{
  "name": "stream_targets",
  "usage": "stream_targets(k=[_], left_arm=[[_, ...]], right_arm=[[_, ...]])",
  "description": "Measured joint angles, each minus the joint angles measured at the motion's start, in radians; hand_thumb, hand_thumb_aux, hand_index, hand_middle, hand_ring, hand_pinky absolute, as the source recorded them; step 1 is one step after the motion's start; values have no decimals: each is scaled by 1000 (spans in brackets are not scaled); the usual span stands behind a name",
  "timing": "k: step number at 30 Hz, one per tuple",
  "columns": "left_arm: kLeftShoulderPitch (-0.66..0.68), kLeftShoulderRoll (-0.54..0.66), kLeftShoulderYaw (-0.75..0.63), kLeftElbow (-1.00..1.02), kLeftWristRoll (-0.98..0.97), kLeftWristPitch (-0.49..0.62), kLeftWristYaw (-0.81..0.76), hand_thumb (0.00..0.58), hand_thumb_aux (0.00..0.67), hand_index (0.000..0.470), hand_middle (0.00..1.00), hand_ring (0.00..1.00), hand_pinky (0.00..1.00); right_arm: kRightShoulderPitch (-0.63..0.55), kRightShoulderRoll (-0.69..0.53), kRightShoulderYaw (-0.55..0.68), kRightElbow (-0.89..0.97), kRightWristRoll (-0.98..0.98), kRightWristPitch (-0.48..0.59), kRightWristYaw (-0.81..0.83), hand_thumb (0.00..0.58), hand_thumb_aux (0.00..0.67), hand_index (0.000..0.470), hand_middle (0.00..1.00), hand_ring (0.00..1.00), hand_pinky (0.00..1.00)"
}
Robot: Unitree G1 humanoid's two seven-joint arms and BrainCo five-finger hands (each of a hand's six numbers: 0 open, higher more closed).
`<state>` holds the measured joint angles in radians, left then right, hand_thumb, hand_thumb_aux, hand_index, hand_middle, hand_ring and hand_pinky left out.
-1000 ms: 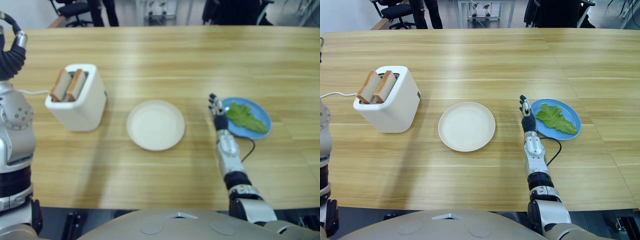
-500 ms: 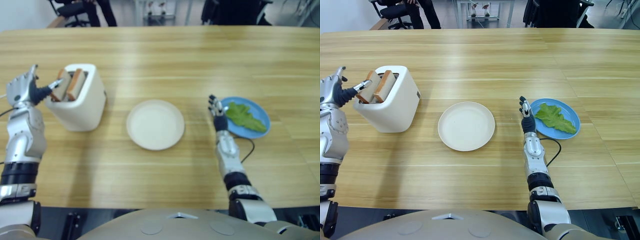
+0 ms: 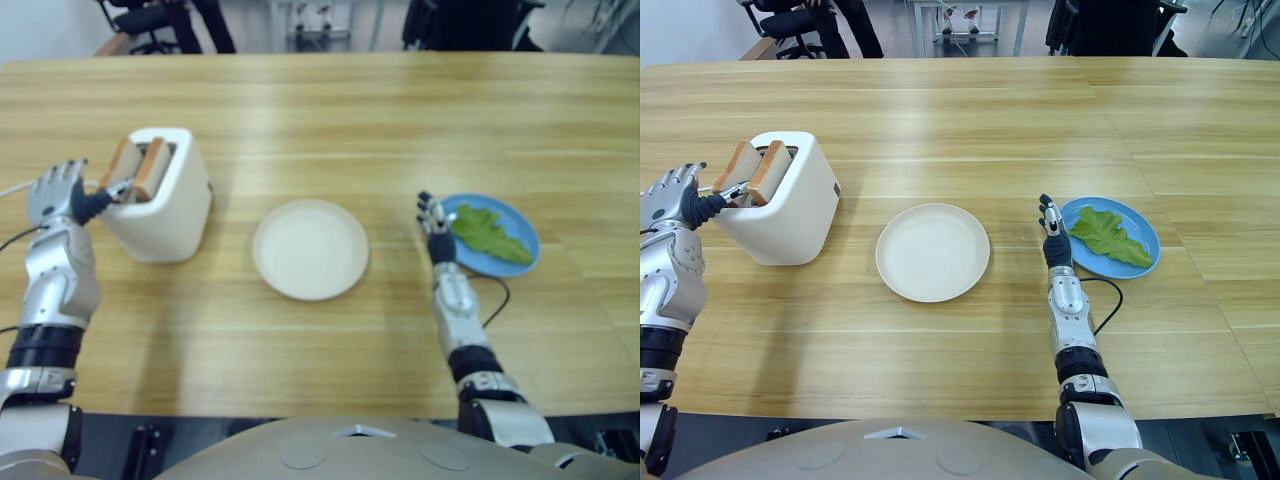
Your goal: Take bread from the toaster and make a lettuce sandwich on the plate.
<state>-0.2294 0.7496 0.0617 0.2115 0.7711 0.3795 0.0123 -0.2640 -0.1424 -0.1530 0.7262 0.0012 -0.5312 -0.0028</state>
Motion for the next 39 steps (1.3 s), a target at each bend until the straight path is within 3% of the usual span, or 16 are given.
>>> stream_targets(k=[1,2,3,4,6,23,24,25,32,39], left_arm=[[0,0,-4,0,0,2,-1,75,45,31,0,0,0],[0,0,-10,-1,0,3,-2,248,163,112,0,0,0],[0,0,-13,-2,-1,4,-2,319,221,152,0,0,0],[0,0,-15,-5,-1,4,-2,519,452,310,0,0,0],[-2,-2,-15,-13,-8,4,1,580,670,460,0,0,0],[-15,-35,2,-95,-70,-43,120,580,670,460,0,0,0],[-15,-35,7,-102,-72,-49,126,580,670,460,588,588,588],[-15,-38,13,-108,-77,-58,138,580,670,460,1000,1000,1000],[-10,-60,73,-173,-131,-109,180,580,670,460,1000,1000,1000],[-11,-91,244,-413,-238,-213,239,580,670,460,1000,1000,1000]], right_arm=[[1,0,0,-1,0,0,0,0,0,0,0,0,0],[3,0,0,-2,0,0,0,0,0,0,0,0,0],[5,0,0,-2,0,1,0,0,0,0,0,0,0],[7,0,0,-2,0,1,0,0,0,0,0,0,0],[11,0,0,-2,0,1,0,0,0,0,0,0,0],[20,0,1,-2,-1,9,-1,0,0,0,0,0,0],[20,0,1,-2,-1,10,-1,0,0,0,0,0,0],[20,0,1,-2,-1,12,-1,0,0,0,0,0,0],[23,0,1,-2,-2,17,-1,0,0,0,0,0,0],[26,2,1,-1,-3,19,-1,0,0,0,0,0,0]])
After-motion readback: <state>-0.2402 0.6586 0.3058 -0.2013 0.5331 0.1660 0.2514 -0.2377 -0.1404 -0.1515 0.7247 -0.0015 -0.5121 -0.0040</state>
